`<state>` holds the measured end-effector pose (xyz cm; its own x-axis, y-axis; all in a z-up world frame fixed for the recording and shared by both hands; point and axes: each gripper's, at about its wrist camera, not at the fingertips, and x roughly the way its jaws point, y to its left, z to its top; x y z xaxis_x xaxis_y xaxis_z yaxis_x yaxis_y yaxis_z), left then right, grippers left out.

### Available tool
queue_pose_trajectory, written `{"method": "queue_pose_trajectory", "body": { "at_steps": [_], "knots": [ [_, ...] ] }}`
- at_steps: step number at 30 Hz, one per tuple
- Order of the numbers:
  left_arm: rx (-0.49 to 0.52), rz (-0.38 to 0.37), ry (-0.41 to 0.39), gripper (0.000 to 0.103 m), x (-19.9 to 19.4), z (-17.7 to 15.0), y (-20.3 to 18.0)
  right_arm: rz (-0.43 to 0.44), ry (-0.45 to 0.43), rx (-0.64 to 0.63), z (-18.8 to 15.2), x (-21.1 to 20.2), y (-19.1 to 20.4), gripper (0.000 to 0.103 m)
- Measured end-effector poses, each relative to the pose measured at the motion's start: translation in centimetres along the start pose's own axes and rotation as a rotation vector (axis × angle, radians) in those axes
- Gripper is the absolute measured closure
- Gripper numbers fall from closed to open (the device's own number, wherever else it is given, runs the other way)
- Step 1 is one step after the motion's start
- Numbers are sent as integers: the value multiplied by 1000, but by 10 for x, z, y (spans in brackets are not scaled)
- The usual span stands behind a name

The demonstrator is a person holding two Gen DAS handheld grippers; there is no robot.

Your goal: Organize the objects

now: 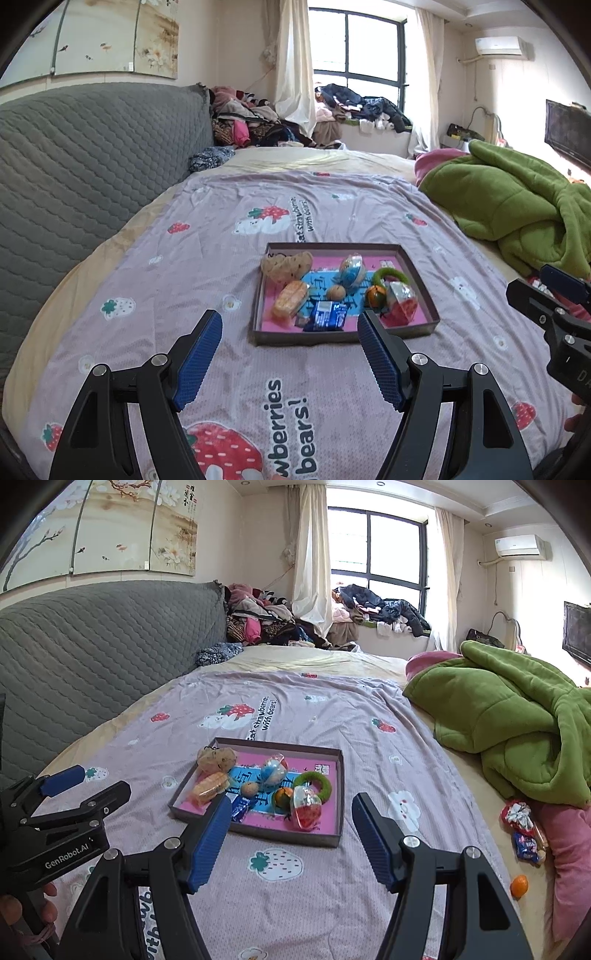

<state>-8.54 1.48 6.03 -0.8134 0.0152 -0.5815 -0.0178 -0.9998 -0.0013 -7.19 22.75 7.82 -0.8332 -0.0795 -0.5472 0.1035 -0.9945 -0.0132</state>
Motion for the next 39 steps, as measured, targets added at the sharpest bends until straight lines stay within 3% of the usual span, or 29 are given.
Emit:
{"method": "queue_pose_trajectory", "body": {
  "at_steps": [39],
  "knots": [
    [18,17,45,26,21,-38,-4,11,30,-32,-37,19,9,36]
  ]
}}
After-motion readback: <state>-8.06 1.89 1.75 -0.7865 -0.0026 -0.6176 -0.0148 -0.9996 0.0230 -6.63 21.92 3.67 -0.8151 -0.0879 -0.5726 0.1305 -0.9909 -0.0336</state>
